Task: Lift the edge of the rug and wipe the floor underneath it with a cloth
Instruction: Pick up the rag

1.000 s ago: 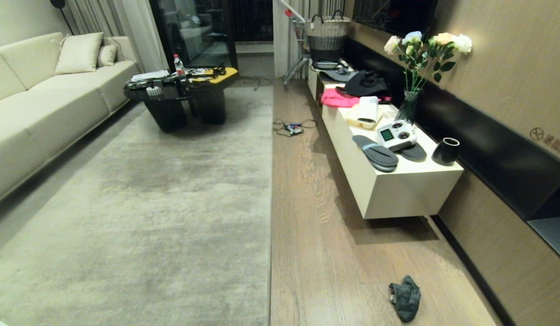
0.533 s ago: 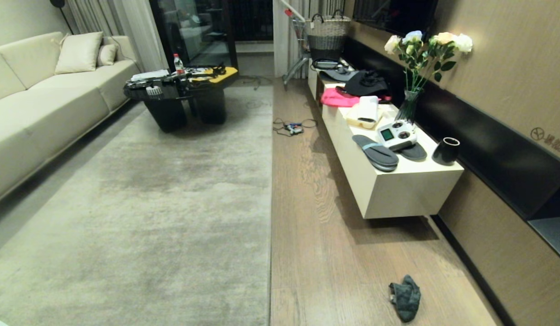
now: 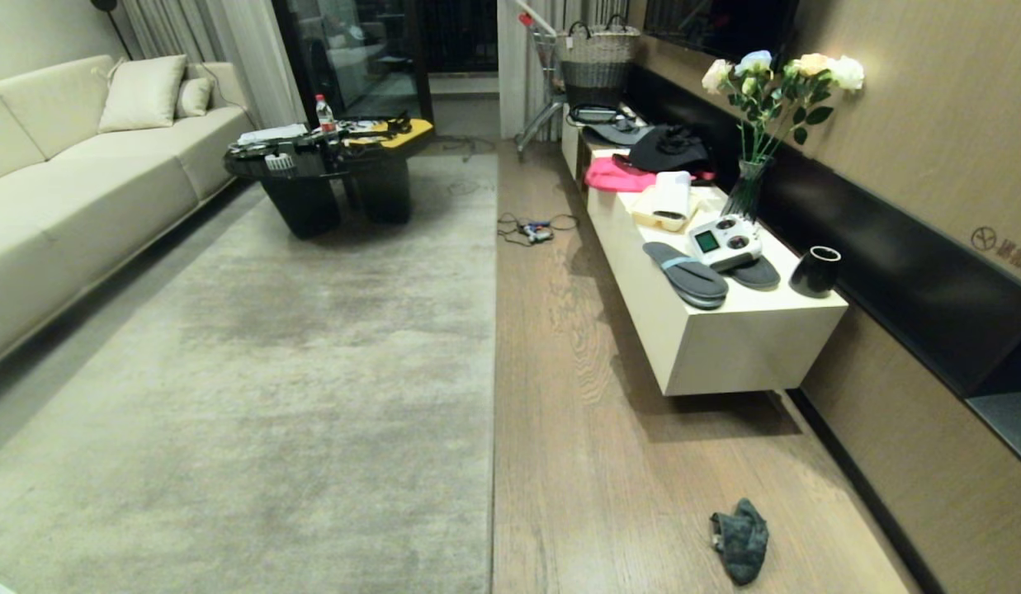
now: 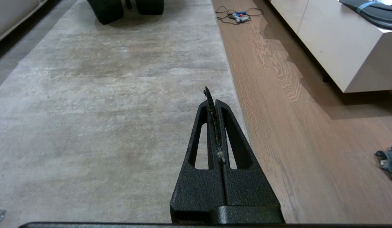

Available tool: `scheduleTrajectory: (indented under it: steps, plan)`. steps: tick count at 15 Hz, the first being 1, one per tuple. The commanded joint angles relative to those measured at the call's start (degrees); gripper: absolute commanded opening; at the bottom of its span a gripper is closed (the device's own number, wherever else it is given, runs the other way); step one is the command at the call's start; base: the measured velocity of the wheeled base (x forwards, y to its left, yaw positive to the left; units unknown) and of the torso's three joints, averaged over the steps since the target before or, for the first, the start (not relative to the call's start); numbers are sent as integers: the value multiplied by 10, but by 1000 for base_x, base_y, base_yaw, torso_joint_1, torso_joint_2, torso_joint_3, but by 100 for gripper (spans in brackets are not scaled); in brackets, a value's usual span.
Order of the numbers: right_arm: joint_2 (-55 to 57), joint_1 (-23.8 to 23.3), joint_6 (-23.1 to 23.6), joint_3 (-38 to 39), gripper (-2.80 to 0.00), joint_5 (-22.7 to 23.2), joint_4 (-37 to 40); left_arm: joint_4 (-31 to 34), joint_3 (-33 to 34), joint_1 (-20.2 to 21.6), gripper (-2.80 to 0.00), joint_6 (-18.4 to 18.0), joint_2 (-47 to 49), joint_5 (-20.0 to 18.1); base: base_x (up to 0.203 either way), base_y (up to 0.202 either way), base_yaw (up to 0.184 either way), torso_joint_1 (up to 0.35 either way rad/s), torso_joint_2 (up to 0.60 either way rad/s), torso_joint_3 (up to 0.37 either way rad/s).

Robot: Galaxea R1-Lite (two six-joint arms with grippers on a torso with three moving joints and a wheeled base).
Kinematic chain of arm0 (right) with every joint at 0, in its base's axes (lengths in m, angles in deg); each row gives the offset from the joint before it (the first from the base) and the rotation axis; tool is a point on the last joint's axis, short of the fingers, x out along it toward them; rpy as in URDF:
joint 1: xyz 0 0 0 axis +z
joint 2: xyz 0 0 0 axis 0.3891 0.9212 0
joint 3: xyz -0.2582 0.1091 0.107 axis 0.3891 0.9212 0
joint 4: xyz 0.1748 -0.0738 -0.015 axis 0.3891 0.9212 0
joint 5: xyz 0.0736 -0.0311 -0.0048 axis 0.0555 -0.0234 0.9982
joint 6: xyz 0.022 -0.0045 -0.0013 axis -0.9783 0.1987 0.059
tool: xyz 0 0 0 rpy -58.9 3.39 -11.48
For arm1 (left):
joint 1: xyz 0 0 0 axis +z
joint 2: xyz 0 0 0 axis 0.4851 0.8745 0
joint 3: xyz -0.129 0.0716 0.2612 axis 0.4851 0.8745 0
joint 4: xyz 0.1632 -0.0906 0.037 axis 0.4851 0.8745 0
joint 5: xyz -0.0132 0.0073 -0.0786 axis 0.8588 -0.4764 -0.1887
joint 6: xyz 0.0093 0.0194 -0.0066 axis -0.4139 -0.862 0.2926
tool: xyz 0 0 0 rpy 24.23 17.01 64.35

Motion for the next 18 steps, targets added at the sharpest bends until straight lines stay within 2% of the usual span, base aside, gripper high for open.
scheduleTrajectory:
  steps: [1,8,18]
  plan:
    - [0,0,0,0,-280,0,0,0,0,0,-280,0,1,0,0,0,0,0,0,0]
    - [0,0,0,0,-280,0,0,1,-1,0,-280,-1,1,0,0,0,0,0,1,-12]
    - [0,0,0,0,-280,0,0,1,0,0,-280,-1,1,1,0,0,0,3,4,-188]
